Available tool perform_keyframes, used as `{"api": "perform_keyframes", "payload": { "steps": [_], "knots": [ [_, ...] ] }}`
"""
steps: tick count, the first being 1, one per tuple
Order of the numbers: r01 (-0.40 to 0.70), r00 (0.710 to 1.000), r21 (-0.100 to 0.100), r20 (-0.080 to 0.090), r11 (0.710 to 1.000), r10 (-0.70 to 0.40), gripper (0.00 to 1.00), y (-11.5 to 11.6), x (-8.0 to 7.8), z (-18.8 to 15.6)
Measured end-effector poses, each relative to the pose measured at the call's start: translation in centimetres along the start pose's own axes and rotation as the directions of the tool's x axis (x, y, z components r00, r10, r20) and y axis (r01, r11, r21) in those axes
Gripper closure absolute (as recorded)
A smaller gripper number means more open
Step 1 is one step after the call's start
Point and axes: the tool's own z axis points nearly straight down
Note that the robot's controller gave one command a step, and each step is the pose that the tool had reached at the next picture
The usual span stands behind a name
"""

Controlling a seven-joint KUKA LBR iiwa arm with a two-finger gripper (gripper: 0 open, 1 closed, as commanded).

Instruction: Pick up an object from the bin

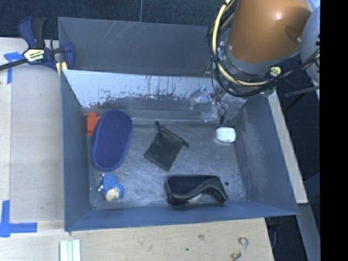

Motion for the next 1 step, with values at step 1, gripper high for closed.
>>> {"api": "perform_keyframes", "payload": {
  "steps": [1],
  "knots": [
    [0.101, 0.995, -0.013, -0.011, 0.995, -0.101, 1.0, -1.52, 4.97, 12.6]
  ]
}}
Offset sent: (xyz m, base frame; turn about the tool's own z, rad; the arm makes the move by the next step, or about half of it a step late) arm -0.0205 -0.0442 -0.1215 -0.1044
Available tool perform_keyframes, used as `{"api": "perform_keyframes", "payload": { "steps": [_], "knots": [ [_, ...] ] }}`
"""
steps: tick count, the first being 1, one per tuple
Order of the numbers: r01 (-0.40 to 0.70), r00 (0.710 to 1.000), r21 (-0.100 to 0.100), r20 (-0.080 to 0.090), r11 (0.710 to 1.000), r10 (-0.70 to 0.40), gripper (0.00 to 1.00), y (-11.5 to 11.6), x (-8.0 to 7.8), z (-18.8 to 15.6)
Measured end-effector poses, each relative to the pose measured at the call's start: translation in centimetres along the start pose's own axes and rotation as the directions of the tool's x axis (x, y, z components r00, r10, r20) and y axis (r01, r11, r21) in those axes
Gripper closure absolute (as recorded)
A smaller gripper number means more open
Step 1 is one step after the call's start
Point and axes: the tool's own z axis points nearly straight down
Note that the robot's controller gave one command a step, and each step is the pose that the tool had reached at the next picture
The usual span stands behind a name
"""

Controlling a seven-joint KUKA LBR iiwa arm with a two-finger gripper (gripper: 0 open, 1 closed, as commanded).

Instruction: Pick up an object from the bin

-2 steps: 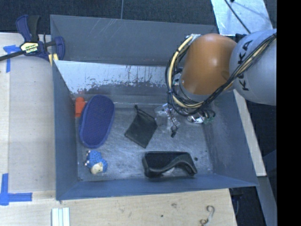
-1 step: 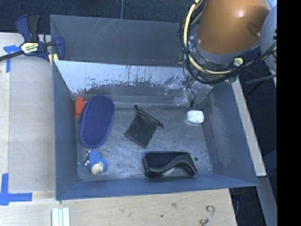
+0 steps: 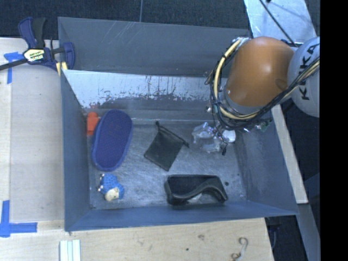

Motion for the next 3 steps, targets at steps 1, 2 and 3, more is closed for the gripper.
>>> {"api": "perform_keyframes", "payload": {
  "steps": [1, 2, 3],
  "knots": [
    [0.001, 1.0, 0.007, 0.006, 1.0, -0.001, 0.0, -0.1, -0.3, -0.5],
    [0.397, 0.918, 0.005, 0.003, 0.918, -0.397, 0.0, 4.0, -4.0, 0.6],
    [0.189, 0.982, 0.005, 0.004, 0.982, -0.189, 0.0, 0.4, -6.0, 7.5]
  ]
}}
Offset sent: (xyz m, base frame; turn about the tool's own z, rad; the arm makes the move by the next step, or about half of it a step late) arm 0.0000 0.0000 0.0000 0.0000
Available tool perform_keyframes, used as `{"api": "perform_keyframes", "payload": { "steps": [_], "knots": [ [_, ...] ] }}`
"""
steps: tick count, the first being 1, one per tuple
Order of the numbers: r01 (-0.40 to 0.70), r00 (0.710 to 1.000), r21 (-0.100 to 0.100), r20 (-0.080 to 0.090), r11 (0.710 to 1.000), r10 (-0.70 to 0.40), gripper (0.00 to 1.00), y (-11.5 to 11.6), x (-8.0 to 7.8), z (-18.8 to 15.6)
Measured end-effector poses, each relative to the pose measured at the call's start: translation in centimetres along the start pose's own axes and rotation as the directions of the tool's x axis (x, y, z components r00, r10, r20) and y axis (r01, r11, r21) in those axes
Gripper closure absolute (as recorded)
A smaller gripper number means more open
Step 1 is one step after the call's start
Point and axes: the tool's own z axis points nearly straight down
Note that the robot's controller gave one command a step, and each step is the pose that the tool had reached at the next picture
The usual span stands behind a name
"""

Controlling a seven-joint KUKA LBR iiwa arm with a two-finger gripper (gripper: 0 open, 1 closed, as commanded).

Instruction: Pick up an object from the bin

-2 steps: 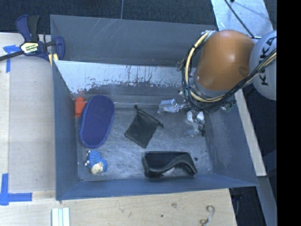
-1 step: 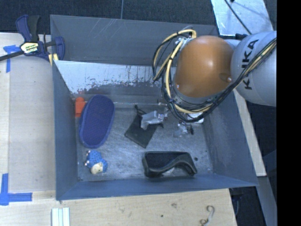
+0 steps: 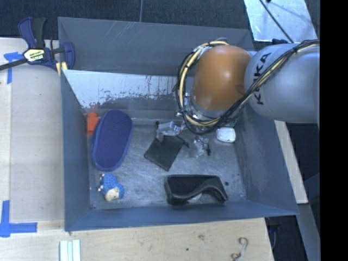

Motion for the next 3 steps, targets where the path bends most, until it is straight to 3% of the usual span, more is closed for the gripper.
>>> {"api": "perform_keyframes", "payload": {
  "steps": [1, 2, 3],
  "knots": [
    [-0.309, 0.951, 0.002, 0.001, 0.951, 0.309, 0.0, 1.8, 0.2, 0.6],
    [-0.307, 0.952, 0.004, 0.002, 0.952, 0.307, 1.0, 1.7, 0.1, 0.5],
    [-0.34, 0.94, 0.009, 0.008, 0.94, 0.34, 1.0, 1.8, 1.1, -11.7]
  ]
}}
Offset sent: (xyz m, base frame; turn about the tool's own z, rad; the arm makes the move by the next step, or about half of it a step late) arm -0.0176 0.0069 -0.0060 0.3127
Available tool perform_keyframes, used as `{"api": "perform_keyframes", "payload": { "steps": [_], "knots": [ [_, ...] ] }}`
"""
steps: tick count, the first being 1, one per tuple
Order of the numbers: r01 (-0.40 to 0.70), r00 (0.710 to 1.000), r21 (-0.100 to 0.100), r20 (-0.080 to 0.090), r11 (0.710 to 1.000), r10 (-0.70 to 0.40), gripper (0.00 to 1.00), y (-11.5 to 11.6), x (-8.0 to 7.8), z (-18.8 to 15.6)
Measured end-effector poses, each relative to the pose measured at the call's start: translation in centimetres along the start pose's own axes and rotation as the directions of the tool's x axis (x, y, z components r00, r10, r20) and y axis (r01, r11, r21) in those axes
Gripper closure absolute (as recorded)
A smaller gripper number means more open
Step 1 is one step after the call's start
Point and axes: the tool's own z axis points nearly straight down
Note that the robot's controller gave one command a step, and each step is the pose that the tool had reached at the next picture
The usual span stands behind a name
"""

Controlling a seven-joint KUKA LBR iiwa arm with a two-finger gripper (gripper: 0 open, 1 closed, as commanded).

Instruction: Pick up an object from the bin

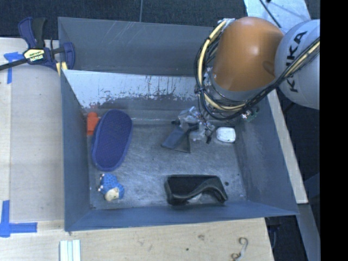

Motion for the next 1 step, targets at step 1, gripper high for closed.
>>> {"api": "perform_keyframes", "payload": {
  "steps": [1],
  "knots": [
    [0.357, 0.934, -0.003, -0.002, 0.934, -0.357, 1.0, -1.95, 1.0, -6.56]
  ]
}}
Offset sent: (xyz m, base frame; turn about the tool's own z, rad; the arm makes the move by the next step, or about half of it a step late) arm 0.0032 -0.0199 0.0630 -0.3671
